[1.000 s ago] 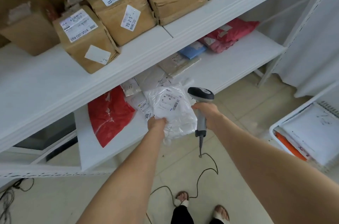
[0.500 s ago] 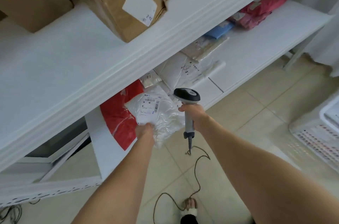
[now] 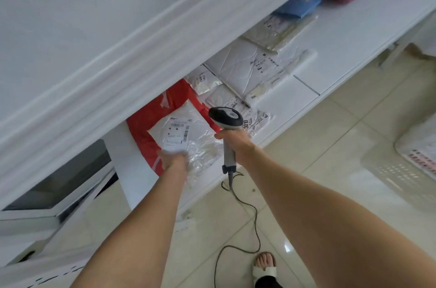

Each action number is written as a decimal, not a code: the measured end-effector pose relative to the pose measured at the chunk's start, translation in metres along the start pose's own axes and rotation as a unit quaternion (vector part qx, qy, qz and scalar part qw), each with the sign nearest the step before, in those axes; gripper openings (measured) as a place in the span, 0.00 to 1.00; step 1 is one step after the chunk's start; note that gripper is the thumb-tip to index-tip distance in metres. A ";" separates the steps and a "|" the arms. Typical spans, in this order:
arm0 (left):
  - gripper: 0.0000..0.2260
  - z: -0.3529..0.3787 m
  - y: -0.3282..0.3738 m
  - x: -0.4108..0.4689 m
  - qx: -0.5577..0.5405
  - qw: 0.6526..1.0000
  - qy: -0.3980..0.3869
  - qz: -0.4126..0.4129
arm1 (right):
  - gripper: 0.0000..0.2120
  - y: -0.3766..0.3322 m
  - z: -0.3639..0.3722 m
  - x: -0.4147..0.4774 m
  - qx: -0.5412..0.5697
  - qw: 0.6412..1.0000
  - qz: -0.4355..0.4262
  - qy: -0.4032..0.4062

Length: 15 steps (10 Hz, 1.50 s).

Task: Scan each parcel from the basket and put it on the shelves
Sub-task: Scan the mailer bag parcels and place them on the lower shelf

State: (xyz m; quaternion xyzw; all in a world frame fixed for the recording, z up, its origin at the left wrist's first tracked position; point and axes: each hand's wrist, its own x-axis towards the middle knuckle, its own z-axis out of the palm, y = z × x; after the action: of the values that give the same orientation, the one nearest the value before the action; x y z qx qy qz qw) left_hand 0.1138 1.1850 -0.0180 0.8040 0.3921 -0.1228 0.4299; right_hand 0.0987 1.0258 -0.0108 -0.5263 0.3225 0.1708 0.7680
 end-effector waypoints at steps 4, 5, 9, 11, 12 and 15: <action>0.24 0.008 0.030 -0.006 0.179 0.982 -0.045 0.038 | 0.08 -0.012 -0.022 -0.014 -0.017 0.998 0.018 0.050; 0.20 0.024 0.058 -0.032 0.188 0.979 -0.061 0.054 | 0.08 -0.028 -0.042 -0.034 0.010 0.998 0.013 0.053; 0.05 0.135 0.166 -0.249 0.100 0.958 -0.230 0.140 | 0.07 -0.125 -0.210 -0.168 0.160 0.977 -0.051 0.130; 0.07 0.216 0.203 -0.389 0.113 0.925 -0.309 0.190 | 0.03 -0.166 -0.337 -0.241 0.281 0.932 -0.095 0.209; 0.12 0.260 0.216 -0.457 0.120 0.906 -0.346 0.213 | 0.07 -0.181 -0.406 -0.272 0.326 0.915 -0.080 0.224; 0.09 0.376 0.220 -0.590 0.138 0.875 -0.397 0.241 | 0.04 -0.183 -0.558 -0.309 0.493 0.832 -0.103 0.231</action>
State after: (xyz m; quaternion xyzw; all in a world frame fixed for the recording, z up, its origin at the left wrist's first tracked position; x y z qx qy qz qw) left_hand -0.0622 0.5082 0.2023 0.8082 -0.0384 -0.3777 0.4501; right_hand -0.1942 0.4665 0.1927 -0.1319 0.4753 -0.2176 0.8422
